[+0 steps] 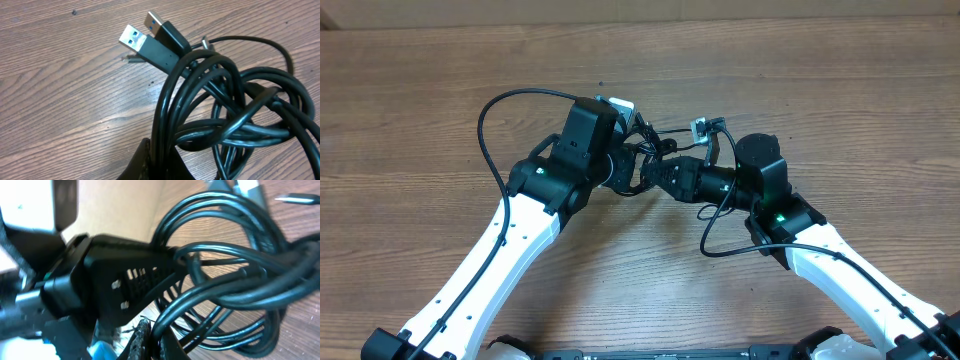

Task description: Untangle cables

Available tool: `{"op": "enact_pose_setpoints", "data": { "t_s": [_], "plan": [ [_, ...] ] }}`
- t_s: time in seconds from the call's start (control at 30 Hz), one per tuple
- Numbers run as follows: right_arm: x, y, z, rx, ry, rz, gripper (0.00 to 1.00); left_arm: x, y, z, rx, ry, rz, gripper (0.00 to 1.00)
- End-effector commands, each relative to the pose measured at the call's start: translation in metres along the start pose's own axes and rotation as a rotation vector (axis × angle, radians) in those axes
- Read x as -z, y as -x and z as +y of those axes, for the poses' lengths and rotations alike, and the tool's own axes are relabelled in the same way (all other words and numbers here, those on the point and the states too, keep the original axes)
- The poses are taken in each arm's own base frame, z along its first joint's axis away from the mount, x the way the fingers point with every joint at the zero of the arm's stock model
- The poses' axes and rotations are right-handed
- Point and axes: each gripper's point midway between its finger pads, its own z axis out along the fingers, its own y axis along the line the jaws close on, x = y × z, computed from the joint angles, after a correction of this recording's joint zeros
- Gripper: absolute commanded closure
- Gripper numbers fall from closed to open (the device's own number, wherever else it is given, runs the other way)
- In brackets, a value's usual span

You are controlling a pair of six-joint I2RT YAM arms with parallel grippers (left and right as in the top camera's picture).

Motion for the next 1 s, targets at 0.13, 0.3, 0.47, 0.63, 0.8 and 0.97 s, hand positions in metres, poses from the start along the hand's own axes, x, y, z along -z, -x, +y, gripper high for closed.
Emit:
{"op": "enact_pose_setpoints", "data": {
  "t_s": [0.13,0.3,0.47,0.63,0.8,0.97],
  "plan": [
    [0.004,-0.028,0.029,0.35,0.18,0.136,0.96,0.007,0.018,0.02,0.138,0.055,-0.066,0.96],
    [0.007,-0.038,0.033,0.488,0.234,0.172,0.96,0.007,0.02,0.019,0.193,0.051,-0.074,0.96],
    [0.008,-0.049,0.025,0.591,0.239,0.206,0.96,0.008,0.022,0.019,0.211,0.049,-0.083,0.96],
    [0.009,-0.056,0.022,0.631,0.247,0.229,0.96,0.008,0.024,0.019,0.218,0.046,-0.093,0.96],
    [0.011,-0.06,0.026,0.656,0.279,0.24,0.96,0.008,0.024,0.019,0.218,0.048,-0.093,0.96],
    [0.018,-0.071,0.037,0.712,0.382,0.271,0.95,0.008,0.027,0.021,0.219,0.056,-0.104,0.96]
  ]
}}
